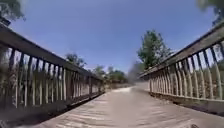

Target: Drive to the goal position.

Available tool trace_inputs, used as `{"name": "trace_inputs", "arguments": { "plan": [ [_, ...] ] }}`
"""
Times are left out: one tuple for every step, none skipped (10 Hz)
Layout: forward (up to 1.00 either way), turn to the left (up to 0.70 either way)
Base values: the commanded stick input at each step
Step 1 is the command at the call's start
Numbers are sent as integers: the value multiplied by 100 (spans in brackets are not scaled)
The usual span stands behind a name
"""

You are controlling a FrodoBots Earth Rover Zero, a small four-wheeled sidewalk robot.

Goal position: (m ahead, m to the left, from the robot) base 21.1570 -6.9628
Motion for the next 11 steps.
{"name": "trace_inputs", "arguments": {
  "plan": [
    [70,0],
    [70,0],
    [70,0],
    [70,0],
    [70,0],
    [70,0],
    [70,0],
    [70,0],
    [70,0],
    [70,0],
    [70,0]
  ]
}}
